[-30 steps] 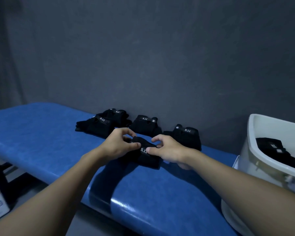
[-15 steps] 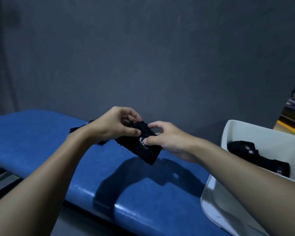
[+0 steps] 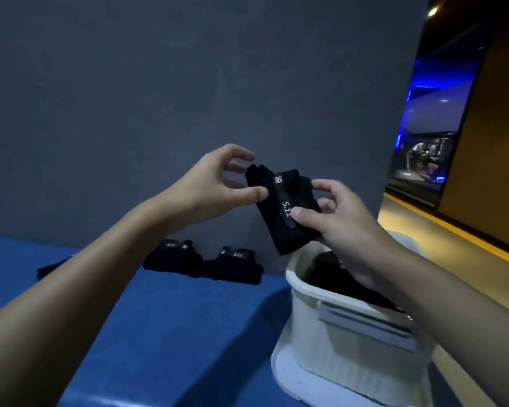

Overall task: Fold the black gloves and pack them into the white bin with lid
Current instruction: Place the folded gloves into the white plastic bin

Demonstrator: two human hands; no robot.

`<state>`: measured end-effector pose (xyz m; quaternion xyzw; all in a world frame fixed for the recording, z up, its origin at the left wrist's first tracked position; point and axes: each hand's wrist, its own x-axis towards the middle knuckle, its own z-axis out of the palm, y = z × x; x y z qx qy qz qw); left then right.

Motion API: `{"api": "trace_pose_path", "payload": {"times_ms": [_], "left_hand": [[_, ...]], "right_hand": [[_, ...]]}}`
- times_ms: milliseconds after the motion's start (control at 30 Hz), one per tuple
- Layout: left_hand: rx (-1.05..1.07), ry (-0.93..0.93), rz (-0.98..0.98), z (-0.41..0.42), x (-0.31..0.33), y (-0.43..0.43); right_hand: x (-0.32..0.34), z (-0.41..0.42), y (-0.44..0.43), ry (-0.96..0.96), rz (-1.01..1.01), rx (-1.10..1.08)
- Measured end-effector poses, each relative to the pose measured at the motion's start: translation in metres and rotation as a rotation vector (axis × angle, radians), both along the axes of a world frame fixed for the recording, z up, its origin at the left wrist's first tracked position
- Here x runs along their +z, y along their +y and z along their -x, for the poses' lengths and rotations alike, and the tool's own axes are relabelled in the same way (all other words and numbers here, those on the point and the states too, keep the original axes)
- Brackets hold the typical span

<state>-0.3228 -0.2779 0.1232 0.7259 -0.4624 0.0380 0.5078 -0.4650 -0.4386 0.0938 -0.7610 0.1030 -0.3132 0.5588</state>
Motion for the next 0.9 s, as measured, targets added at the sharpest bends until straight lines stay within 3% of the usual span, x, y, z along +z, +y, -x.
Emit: {"api": "trace_pose_path", "payload": {"times_ms": [267,700,900], "left_hand": [[-0.323,0.343,0.009,0.034,0.007,-0.109],[-0.585,0.334,-0.305,0.040,-0.011,-0.207],[-0.632,0.402,-0.399,0.024,-0.032,-0.230]], "right_hand": [[-0.002,0.053,-0.059,0.015,0.013,-0.115],[-0.015,0.088,-0.124,0.322,0.103,-0.087],[-0.011,0.105,-0.148,0.552,0.313,-0.052]]}}
